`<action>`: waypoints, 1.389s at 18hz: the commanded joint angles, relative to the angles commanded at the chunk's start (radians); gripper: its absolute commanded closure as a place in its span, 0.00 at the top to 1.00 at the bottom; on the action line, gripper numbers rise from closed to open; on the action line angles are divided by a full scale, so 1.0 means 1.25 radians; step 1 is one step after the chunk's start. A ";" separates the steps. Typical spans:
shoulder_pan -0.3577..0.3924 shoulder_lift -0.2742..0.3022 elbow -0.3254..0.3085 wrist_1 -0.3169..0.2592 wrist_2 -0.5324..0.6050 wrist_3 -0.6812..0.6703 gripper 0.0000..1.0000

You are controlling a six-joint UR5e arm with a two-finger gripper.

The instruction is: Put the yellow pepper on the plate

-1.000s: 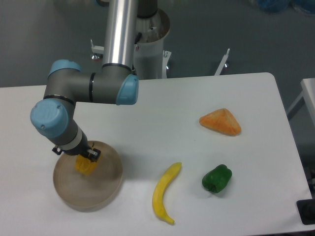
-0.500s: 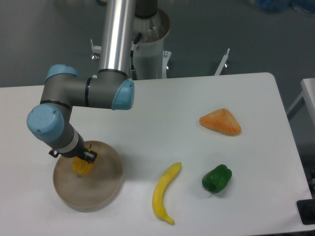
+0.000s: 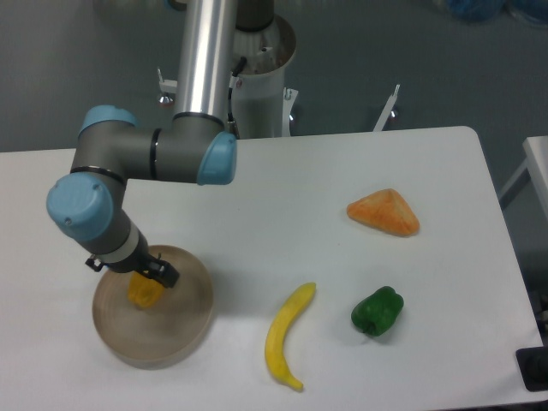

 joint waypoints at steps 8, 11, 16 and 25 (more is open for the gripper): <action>0.161 0.049 -0.009 -0.006 0.004 0.234 1.00; 0.210 0.056 -0.012 -0.005 0.004 0.318 1.00; 0.269 0.064 -0.026 0.010 0.002 0.425 1.00; 0.303 0.060 -0.072 0.086 0.002 0.491 1.00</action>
